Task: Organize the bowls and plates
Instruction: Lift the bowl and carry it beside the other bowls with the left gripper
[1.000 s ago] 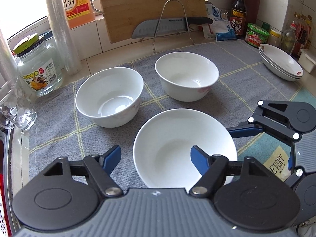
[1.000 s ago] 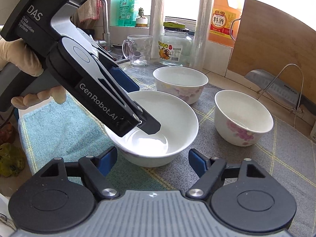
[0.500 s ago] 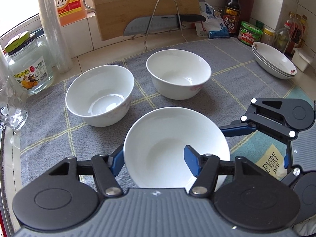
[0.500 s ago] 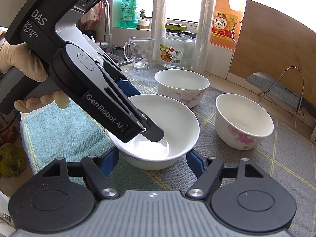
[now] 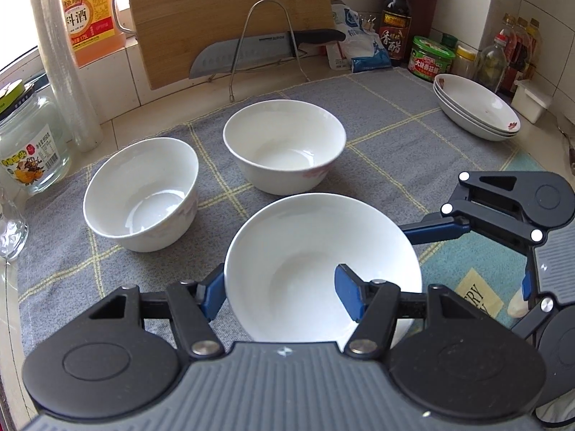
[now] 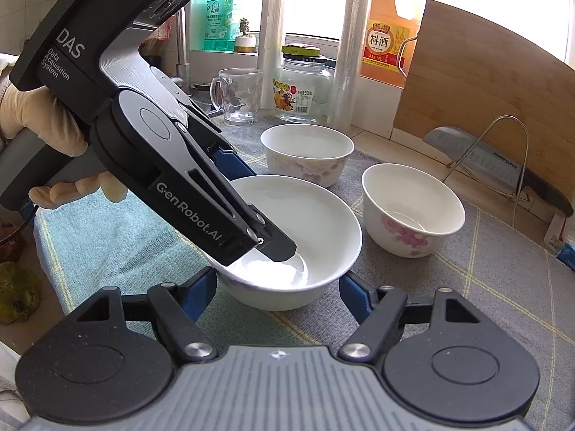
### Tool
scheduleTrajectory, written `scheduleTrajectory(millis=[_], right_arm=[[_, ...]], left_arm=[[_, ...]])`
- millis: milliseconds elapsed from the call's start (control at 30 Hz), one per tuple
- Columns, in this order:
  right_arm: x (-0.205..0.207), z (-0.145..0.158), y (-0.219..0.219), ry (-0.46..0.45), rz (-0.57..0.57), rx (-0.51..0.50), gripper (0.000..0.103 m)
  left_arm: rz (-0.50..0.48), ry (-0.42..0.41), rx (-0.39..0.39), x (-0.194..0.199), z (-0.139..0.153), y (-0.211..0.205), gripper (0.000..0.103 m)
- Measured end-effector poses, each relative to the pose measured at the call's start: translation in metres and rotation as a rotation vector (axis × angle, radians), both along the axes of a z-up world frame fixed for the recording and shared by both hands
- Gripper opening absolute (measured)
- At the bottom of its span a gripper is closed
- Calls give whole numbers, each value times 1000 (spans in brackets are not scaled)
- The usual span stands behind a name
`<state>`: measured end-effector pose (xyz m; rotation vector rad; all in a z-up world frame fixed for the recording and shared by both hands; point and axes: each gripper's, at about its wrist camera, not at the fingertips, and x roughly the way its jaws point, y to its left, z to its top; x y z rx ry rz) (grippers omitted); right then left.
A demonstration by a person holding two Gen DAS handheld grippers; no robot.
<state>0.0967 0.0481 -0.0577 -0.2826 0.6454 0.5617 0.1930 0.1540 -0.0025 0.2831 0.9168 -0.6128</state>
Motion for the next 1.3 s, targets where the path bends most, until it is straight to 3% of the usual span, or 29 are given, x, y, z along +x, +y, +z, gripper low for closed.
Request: scheduleTrajectory(millis=[700, 1300], right_arm=[[-30, 8, -88, 3, -243, -39, 79], [-32, 2, -104, 32, -289, -40, 79]], left_arm=[[-222, 11, -47, 1, -7, -107, 62], [-250, 26, -52, -1, -16, -130, 62]])
